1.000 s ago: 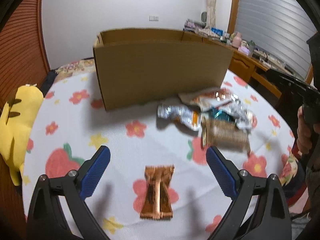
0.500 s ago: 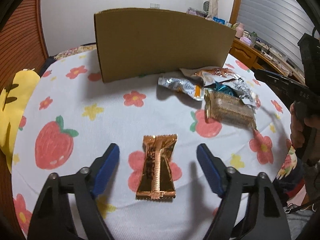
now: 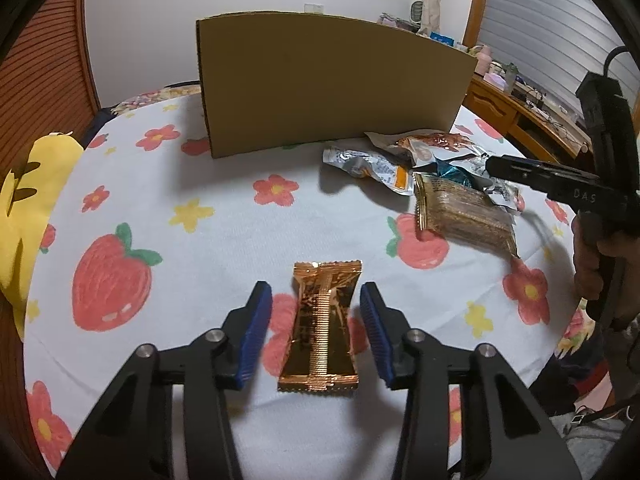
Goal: Organize snacks
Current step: 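Grasp the gold bar wrapper with the left tool while the right tool grasps the white pouch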
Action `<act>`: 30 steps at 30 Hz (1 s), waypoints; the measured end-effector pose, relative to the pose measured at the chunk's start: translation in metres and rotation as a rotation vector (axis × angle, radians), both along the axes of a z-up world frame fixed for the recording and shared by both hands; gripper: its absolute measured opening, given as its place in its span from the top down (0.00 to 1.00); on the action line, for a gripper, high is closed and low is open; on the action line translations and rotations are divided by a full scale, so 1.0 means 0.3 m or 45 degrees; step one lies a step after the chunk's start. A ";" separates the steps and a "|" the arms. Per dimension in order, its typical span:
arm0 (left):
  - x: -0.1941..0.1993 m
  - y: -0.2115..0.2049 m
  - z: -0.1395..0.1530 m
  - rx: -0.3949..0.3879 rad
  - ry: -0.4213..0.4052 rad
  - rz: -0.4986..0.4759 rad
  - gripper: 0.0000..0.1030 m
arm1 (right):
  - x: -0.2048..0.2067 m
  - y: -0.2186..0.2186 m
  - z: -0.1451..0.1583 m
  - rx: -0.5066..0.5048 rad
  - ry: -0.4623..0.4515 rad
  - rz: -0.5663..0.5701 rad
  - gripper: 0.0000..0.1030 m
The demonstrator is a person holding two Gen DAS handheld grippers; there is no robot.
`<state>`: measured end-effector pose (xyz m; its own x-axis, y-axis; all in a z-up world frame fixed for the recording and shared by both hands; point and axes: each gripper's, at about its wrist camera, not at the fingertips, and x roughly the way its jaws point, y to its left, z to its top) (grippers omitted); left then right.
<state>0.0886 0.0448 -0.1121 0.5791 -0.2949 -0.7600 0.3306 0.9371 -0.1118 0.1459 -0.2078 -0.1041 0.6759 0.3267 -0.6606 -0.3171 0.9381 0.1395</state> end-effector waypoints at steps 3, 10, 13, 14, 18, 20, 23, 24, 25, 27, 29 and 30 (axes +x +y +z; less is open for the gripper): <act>0.000 0.009 -0.001 0.008 -0.005 0.012 0.71 | 0.013 0.013 -0.014 -0.025 0.023 0.003 0.31; -0.001 0.015 -0.004 0.007 -0.010 0.017 0.73 | 0.037 0.029 -0.048 -0.085 0.070 0.017 0.34; 0.000 0.013 -0.004 0.008 -0.010 0.018 0.71 | 0.038 0.033 -0.049 -0.091 0.072 0.020 0.35; -0.001 0.012 -0.004 0.011 -0.011 0.017 0.71 | 0.039 0.034 -0.049 -0.087 0.077 0.023 0.36; -0.007 0.013 -0.005 0.012 -0.022 0.022 0.75 | 0.044 0.034 -0.049 -0.074 0.093 0.037 0.38; -0.012 0.016 -0.005 0.001 -0.025 0.016 0.80 | 0.044 0.031 -0.051 -0.059 0.096 0.039 0.41; -0.017 0.020 -0.005 -0.026 -0.021 0.015 0.81 | 0.037 0.023 -0.048 -0.036 0.093 0.040 0.43; -0.018 0.021 -0.005 -0.030 -0.022 0.017 0.81 | 0.034 0.024 -0.046 -0.031 0.092 0.042 0.43; -0.019 0.021 -0.004 -0.033 -0.024 0.020 0.81 | 0.030 0.023 -0.044 -0.019 0.090 0.047 0.43; -0.019 0.024 -0.002 -0.045 -0.024 0.024 0.80 | 0.023 0.025 -0.042 -0.013 0.086 0.050 0.43; -0.019 0.027 0.006 -0.056 -0.032 0.031 0.80 | 0.015 0.027 -0.037 -0.009 0.078 0.053 0.43; -0.017 0.028 0.008 -0.060 -0.035 0.032 0.80 | 0.011 0.027 -0.034 -0.008 0.073 0.055 0.43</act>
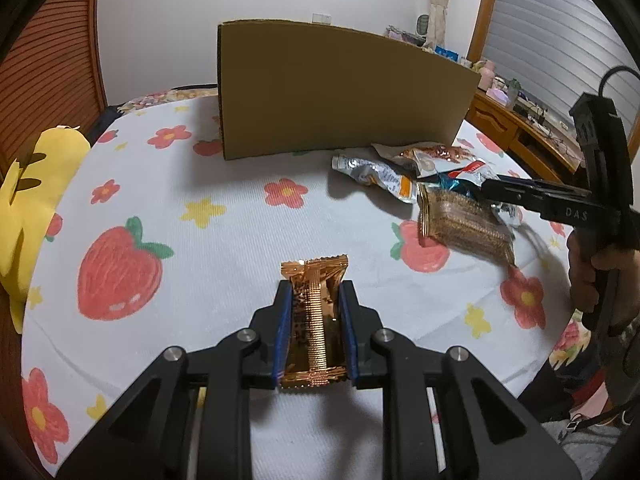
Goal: Organize snacks
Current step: 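Grasp the gold bar wrapper with the left tool while the right tool grasps the white pouch, then carry both snacks into the box and open the left tool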
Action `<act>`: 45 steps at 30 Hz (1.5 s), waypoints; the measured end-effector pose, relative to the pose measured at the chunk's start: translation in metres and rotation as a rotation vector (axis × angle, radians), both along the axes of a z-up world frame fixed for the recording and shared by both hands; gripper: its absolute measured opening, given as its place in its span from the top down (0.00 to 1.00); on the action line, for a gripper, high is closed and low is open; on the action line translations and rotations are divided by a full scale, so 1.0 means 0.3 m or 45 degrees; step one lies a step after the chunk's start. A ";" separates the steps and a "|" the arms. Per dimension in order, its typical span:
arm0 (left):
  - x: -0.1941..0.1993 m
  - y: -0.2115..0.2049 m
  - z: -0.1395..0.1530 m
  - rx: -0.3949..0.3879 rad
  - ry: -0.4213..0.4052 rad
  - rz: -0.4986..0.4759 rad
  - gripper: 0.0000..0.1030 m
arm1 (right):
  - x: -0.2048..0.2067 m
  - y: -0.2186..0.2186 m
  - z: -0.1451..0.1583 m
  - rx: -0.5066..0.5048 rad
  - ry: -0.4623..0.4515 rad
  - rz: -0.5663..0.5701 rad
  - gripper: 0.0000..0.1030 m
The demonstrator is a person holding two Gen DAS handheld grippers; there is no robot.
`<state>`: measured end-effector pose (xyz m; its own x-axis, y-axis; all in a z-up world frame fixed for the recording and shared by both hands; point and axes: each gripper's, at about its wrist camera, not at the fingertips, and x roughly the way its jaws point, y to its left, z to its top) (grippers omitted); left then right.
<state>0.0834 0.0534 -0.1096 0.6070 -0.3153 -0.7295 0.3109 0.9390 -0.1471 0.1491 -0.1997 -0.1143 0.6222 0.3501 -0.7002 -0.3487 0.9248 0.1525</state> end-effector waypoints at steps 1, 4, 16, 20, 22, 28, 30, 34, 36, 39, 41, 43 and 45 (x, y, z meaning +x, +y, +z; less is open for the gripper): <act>-0.001 0.000 0.004 -0.004 -0.004 0.000 0.80 | -0.003 0.000 0.004 0.000 -0.005 0.001 0.43; -0.002 -0.003 0.015 -0.010 -0.019 -0.001 0.80 | -0.014 -0.003 0.018 0.004 -0.024 -0.003 0.43; 0.001 -0.027 0.039 -0.017 -0.053 -0.009 0.80 | -0.078 -0.022 0.063 0.032 -0.108 -0.006 0.43; 0.000 -0.037 0.042 -0.020 -0.058 -0.016 0.80 | -0.094 -0.024 0.066 0.026 -0.125 -0.008 0.43; -0.003 -0.041 0.043 -0.018 -0.060 -0.019 0.80 | -0.100 -0.026 0.068 0.026 -0.135 -0.005 0.43; 0.002 -0.059 0.064 -0.025 -0.078 -0.025 0.80 | -0.115 -0.040 0.078 0.036 -0.152 -0.013 0.43; 0.011 -0.066 0.082 -0.026 -0.096 -0.029 0.80 | -0.116 -0.045 0.086 0.044 -0.159 -0.017 0.43; 0.047 -0.077 0.135 -0.040 -0.144 -0.030 0.80 | -0.114 -0.045 0.113 0.045 -0.188 -0.012 0.43; 0.073 -0.084 0.168 -0.049 -0.173 -0.030 0.80 | -0.107 -0.044 0.136 0.047 -0.209 -0.005 0.43; 0.114 -0.094 0.217 -0.058 -0.215 -0.031 0.80 | -0.089 -0.041 0.177 0.055 -0.243 0.011 0.43; 0.142 -0.101 0.249 -0.060 -0.244 -0.033 0.80 | -0.078 -0.037 0.205 0.056 -0.267 0.022 0.43; 0.171 -0.110 0.282 -0.062 -0.271 -0.035 0.80 | -0.062 -0.032 0.240 0.056 -0.302 0.038 0.43; 0.205 -0.117 0.316 -0.067 -0.301 -0.037 0.80 | -0.046 -0.024 0.271 0.049 -0.337 0.049 0.43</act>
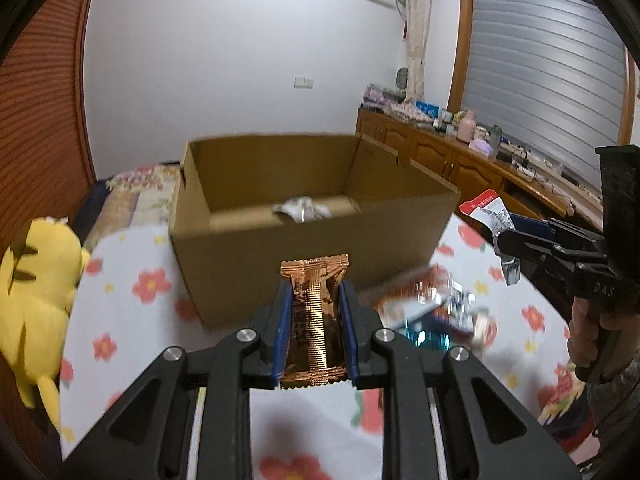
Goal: Organize snacks
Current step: 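Carry both snacks into the box and open the left tool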
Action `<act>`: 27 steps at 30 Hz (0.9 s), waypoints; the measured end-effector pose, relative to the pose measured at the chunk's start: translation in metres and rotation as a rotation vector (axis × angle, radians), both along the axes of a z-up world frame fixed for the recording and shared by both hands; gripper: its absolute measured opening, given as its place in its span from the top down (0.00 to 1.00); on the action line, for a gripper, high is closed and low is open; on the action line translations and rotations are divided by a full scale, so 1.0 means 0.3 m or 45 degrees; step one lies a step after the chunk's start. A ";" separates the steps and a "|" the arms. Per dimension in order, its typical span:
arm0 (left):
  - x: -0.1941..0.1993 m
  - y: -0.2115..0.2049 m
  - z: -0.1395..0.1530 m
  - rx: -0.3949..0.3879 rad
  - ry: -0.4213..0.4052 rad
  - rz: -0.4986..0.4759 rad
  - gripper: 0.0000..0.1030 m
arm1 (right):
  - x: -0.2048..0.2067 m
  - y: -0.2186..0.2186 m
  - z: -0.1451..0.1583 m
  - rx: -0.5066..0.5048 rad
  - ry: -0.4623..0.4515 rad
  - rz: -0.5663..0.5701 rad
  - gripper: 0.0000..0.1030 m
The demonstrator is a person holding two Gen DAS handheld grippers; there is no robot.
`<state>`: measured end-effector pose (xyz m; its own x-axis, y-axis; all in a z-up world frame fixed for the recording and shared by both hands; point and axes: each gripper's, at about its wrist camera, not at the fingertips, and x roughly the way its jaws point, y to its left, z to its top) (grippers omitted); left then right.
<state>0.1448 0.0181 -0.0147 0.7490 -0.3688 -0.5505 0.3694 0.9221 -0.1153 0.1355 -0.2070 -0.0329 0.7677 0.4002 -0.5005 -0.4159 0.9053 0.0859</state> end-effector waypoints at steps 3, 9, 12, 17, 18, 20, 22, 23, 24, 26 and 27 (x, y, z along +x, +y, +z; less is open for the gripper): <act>0.050 -0.009 0.043 -0.013 -0.037 -0.005 0.80 | 0.036 0.012 0.049 -0.002 -0.049 0.022 0.43; 0.145 -0.022 0.089 -0.024 -0.082 -0.012 0.80 | 0.124 0.045 0.124 -0.006 -0.129 0.069 0.42; 0.194 -0.025 0.097 -0.019 -0.091 -0.010 0.80 | 0.167 0.068 0.145 -0.016 -0.158 0.088 0.42; 0.264 -0.020 0.103 -0.011 -0.102 -0.002 0.80 | 0.246 0.113 0.166 -0.053 -0.191 0.111 0.42; 0.279 -0.017 0.102 -0.015 -0.101 0.001 0.80 | 0.257 0.119 0.168 -0.060 -0.197 0.113 0.42; 0.309 -0.014 0.100 -0.017 -0.093 0.004 0.80 | 0.284 0.133 0.172 -0.073 -0.210 0.118 0.42; 0.335 -0.009 0.096 -0.012 -0.093 0.013 0.80 | 0.315 0.146 0.172 -0.079 -0.213 0.119 0.42; 0.347 -0.008 0.094 -0.010 -0.090 0.015 0.80 | 0.325 0.147 0.172 -0.079 -0.212 0.120 0.42; 0.355 -0.007 0.092 -0.009 -0.088 0.018 0.80 | 0.339 0.151 0.170 -0.082 -0.211 0.119 0.42; 0.375 -0.006 0.085 -0.003 -0.084 0.026 0.80 | 0.361 0.152 0.162 -0.084 -0.208 0.115 0.42; 0.381 -0.004 0.077 -0.001 -0.083 0.028 0.80 | 0.373 0.153 0.156 -0.084 -0.203 0.111 0.42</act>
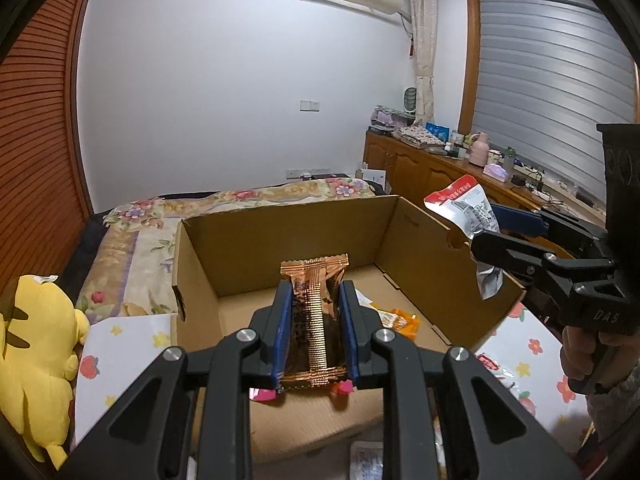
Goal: Organize snacks
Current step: 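Carry both snacks into the box and open the left tool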
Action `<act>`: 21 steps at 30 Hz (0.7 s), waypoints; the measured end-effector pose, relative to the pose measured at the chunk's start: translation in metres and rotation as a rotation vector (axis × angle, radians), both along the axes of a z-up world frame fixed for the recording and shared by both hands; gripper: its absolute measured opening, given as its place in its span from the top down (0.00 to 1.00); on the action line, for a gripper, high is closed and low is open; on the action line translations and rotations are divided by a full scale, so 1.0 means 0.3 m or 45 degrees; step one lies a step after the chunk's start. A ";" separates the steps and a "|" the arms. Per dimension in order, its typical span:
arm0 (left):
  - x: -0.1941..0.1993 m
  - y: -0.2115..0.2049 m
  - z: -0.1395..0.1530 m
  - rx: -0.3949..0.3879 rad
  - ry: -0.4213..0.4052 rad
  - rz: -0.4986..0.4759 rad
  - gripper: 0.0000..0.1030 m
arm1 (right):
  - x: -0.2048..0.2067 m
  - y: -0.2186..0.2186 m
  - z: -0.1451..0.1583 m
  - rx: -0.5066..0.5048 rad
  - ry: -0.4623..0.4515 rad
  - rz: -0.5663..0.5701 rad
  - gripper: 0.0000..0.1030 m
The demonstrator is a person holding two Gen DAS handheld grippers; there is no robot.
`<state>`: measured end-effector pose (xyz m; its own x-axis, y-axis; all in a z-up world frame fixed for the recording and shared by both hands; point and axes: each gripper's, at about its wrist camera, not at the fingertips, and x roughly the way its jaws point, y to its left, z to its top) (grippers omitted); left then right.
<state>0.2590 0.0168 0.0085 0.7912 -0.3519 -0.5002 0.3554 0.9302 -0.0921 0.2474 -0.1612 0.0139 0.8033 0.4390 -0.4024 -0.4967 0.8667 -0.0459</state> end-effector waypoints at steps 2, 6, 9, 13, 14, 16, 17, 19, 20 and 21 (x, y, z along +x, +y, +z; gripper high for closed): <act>0.017 0.003 -0.011 0.006 0.011 0.009 0.80 | 0.020 0.002 -0.010 -0.004 0.008 -0.005 0.42; 0.046 0.006 -0.032 0.014 0.042 0.022 0.80 | 0.053 0.008 -0.032 -0.018 0.027 -0.019 0.42; 0.059 -0.005 -0.046 0.031 0.065 0.027 0.80 | 0.080 0.022 -0.050 -0.034 0.041 -0.036 0.42; 0.069 -0.013 -0.061 0.060 0.084 0.032 0.80 | 0.104 0.029 -0.078 -0.049 0.070 -0.045 0.42; 0.070 -0.019 -0.065 0.068 0.092 0.032 0.80 | 0.107 0.031 -0.084 -0.052 0.076 -0.046 0.42; 0.075 -0.028 -0.071 0.080 0.104 0.028 0.80 | 0.115 0.036 -0.094 -0.057 0.093 -0.045 0.42; 0.074 -0.036 -0.076 0.093 0.111 0.024 0.80 | 0.120 0.039 -0.097 -0.060 0.101 -0.044 0.42; 0.079 -0.043 -0.078 0.106 0.120 0.015 0.79 | 0.126 0.046 -0.109 -0.069 0.123 -0.039 0.42; 0.078 -0.048 -0.082 0.112 0.127 0.012 0.79 | 0.129 0.051 -0.116 -0.075 0.136 -0.037 0.42; 0.077 -0.049 -0.083 0.112 0.131 0.010 0.79 | 0.134 0.053 -0.122 -0.077 0.149 -0.034 0.42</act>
